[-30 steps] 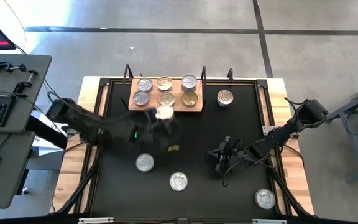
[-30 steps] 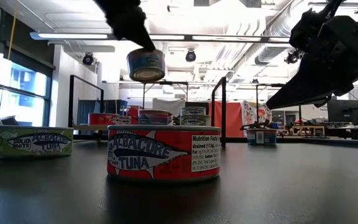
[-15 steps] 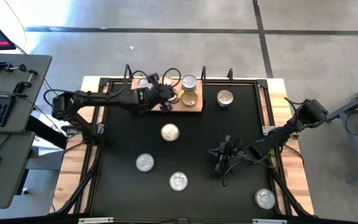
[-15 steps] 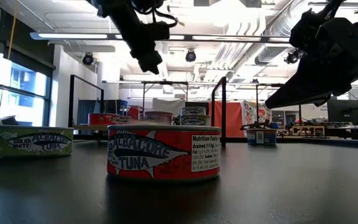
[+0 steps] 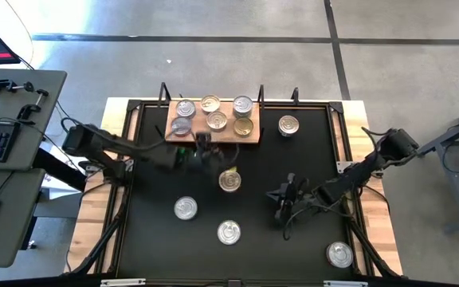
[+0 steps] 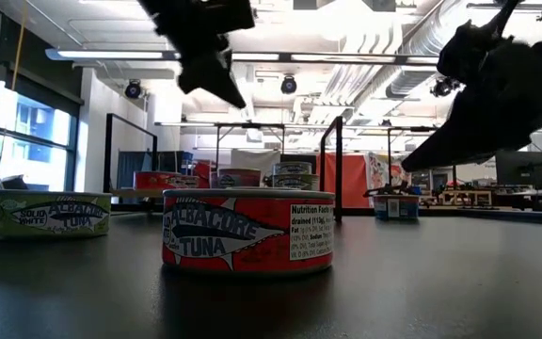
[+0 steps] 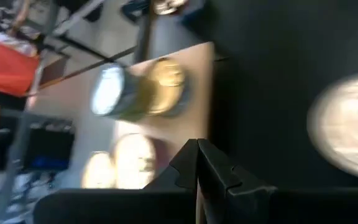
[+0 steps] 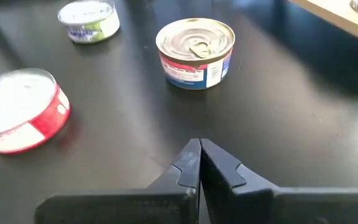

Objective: Stack canned seafood by type on shelf
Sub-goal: Stack the blue and pink tuna can on top of the blue and pink tuna can on the shelf

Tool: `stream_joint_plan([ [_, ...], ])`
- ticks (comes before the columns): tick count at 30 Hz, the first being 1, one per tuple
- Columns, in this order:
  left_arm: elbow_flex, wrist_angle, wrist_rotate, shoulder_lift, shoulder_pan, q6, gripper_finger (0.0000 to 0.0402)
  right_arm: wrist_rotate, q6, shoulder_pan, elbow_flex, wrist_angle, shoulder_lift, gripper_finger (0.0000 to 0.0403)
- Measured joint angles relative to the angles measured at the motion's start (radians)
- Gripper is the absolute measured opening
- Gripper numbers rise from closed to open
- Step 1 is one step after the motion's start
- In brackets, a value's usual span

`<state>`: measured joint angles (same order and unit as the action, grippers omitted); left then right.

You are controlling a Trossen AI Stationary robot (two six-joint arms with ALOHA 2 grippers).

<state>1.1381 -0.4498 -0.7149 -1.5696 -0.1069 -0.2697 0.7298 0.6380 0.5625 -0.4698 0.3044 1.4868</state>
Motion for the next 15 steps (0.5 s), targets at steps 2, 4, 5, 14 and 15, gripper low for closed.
stream_joint_plan([
  [2, -0.048, 0.031, 0.004, 0.0, -0.057, 0.094, 0.0, -0.001, -0.038, -0.015, 0.0, 0.022, 0.025, 0.001],
  [4, -0.115, 0.121, 0.027, -0.003, -0.111, 0.189, 0.0, -0.012, -0.063, -0.04, 0.0, 0.054, 0.053, 0.0028],
  [5, -0.151, 0.167, 0.041, -0.004, -0.136, 0.222, 0.0, -0.03, -0.075, -0.055, 0.0, 0.082, 0.069, 0.0041],
  [14, -0.378, 0.489, 0.034, -0.005, -0.243, 0.428, 0.0, -0.264, -0.259, -0.247, -0.01, 0.357, 0.202, 0.0174],
  [15, -0.393, 0.483, 0.034, -0.005, -0.237, 0.46, 0.0, -0.298, -0.279, -0.269, -0.025, 0.357, 0.218, 0.0181],
])
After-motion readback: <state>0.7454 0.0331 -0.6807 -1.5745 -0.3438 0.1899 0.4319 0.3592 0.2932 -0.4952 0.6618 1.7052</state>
